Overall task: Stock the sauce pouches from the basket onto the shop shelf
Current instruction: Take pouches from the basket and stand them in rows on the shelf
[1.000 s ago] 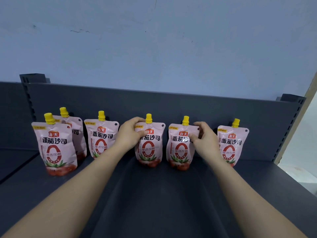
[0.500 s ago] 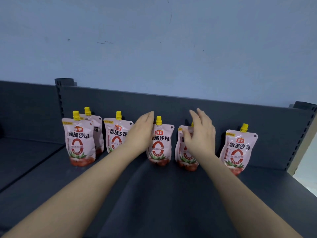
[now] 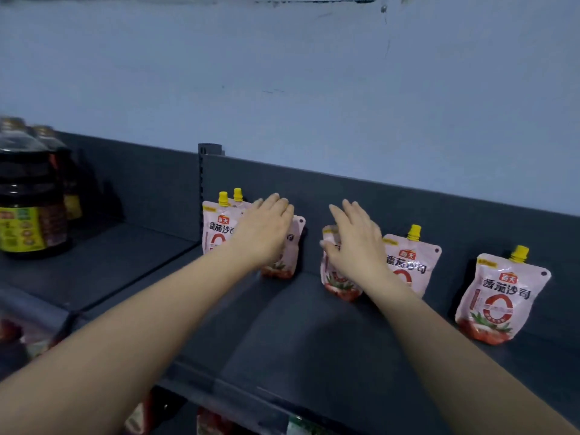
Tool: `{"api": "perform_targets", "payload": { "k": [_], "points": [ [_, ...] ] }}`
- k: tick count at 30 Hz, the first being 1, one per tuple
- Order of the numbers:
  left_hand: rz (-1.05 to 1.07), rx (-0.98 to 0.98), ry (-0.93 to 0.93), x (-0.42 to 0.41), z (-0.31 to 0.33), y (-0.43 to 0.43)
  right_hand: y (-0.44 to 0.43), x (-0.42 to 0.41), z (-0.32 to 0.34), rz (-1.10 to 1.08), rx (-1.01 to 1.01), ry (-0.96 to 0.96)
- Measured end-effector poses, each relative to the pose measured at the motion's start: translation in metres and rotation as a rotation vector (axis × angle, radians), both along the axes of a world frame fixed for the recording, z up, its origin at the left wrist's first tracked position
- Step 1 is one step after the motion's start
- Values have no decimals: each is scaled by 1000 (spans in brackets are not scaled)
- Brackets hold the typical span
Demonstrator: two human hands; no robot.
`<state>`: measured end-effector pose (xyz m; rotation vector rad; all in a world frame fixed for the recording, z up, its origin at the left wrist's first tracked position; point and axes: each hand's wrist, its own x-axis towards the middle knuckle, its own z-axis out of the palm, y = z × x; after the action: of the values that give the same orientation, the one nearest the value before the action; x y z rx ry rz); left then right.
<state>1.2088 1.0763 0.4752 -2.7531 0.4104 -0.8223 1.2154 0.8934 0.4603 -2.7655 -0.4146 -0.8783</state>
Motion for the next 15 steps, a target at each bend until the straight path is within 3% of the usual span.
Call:
{"api": "perform_targets", "payload": {
  "k": [15],
  "points": [
    [514,-8,35,-129,-11,210,210,-56,-8,498,-108,96]
  ]
}}
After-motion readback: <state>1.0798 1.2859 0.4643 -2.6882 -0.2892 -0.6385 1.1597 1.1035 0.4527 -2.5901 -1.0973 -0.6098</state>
